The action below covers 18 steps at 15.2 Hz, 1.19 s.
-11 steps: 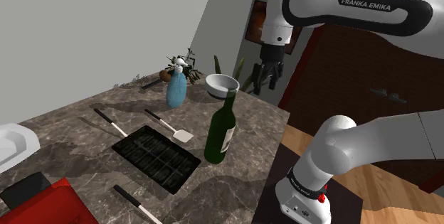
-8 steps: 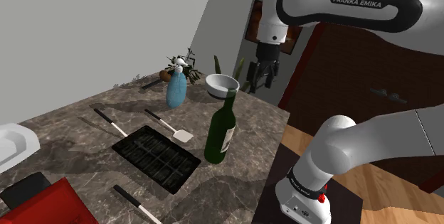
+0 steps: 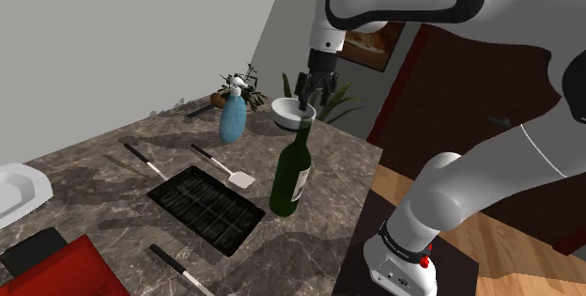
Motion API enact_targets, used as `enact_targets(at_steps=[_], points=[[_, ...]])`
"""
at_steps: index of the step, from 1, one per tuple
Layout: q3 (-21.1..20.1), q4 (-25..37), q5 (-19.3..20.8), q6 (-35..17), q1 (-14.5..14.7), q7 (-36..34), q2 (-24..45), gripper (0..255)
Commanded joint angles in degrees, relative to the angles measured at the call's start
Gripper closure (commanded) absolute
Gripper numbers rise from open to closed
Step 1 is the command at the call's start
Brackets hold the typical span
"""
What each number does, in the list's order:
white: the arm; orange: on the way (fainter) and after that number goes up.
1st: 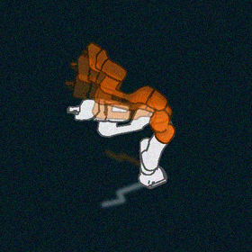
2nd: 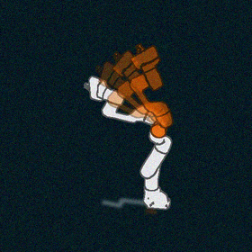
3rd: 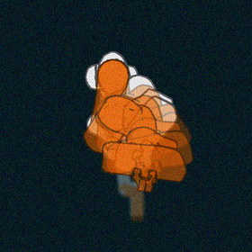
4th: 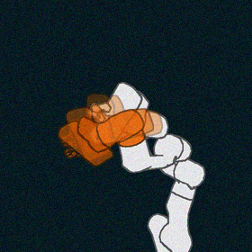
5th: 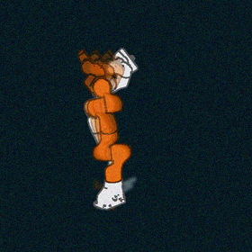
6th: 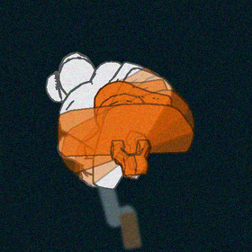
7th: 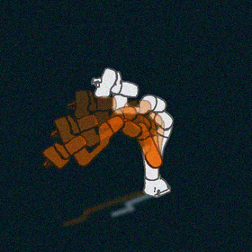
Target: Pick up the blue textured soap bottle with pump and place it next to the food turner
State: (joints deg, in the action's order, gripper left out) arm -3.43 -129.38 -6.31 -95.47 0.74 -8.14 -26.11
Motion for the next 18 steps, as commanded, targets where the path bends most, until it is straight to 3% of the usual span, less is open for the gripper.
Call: enact_targets(at_steps=[1,10,18], points=[[-0.2,3.11,-0.18,-2.33,0.05,0.04,4.69,0],[-0.21,19.83,-0.33,-7.11,-0.01,0.86,23.15,0],[-0.31,40.59,-0.25,-6.33,0.13,1.07,40.39,0]])
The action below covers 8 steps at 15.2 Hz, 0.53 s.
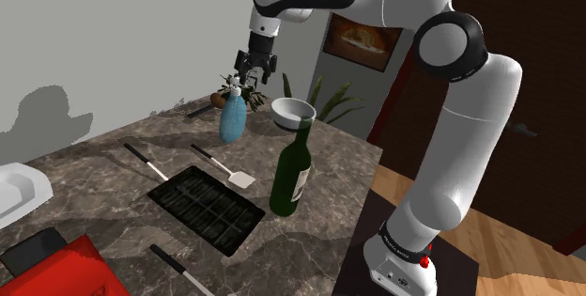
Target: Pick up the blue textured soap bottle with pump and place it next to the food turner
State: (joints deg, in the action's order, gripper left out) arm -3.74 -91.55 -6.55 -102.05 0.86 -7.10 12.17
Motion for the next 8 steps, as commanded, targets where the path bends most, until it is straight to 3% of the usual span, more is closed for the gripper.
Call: enact_targets(at_steps=[1,5,8], points=[[-0.03,5.95,0.03,0.75,0.05,0.02,4.46,0],[-0.12,21.15,0.24,4.1,0.3,-0.22,14.93,0],[-0.14,20.07,0.23,2.66,0.41,-0.17,15.23,0]])
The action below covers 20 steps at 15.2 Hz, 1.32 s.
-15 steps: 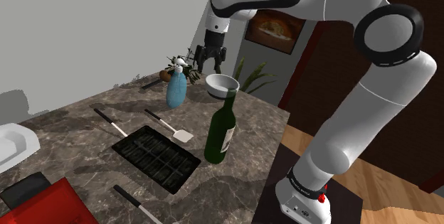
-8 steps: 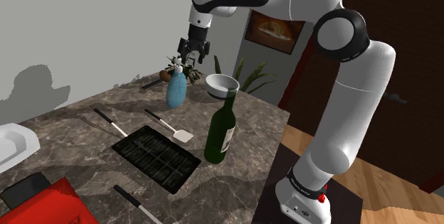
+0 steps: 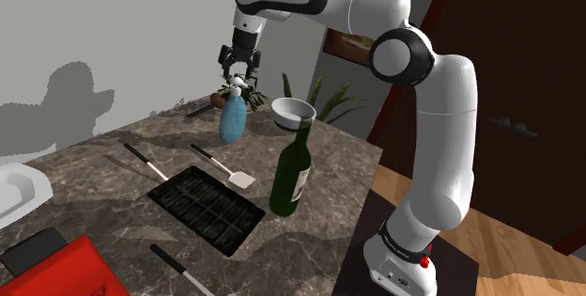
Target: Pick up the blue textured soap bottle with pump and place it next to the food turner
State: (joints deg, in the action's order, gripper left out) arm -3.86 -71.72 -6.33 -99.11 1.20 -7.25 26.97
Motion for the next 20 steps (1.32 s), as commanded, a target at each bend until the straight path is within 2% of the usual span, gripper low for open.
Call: enact_targets(at_steps=[1,5,13,14,20], points=[[-0.03,-0.61,-0.01,-1.07,0.11,0.01,0.37,0],[-0.1,-4.1,-0.06,-4.58,0.32,0.12,0.37,0],[-0.1,-4.08,-0.06,-4.57,0.32,0.12,0.38,0],[-0.1,-4.08,-0.06,-4.57,0.32,0.12,0.38,255],[-0.1,-4.08,-0.06,-4.56,0.32,0.12,0.37,255]])
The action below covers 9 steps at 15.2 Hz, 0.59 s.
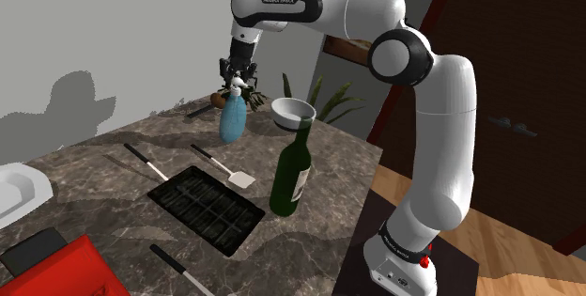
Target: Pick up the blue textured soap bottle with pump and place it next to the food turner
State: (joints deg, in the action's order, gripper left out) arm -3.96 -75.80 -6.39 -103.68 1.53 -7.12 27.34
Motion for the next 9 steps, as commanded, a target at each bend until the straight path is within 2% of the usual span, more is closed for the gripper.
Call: enact_targets(at_steps=[1,3,9], points=[[0.0,0.0,0.0,0.0,0.0,0.0,0.0,255],[0.0,-0.02,0.0,-0.01,0.0,0.0,0.0,255],[-0.01,4.87,0.12,4.66,0.01,-0.56,0.18,255]])
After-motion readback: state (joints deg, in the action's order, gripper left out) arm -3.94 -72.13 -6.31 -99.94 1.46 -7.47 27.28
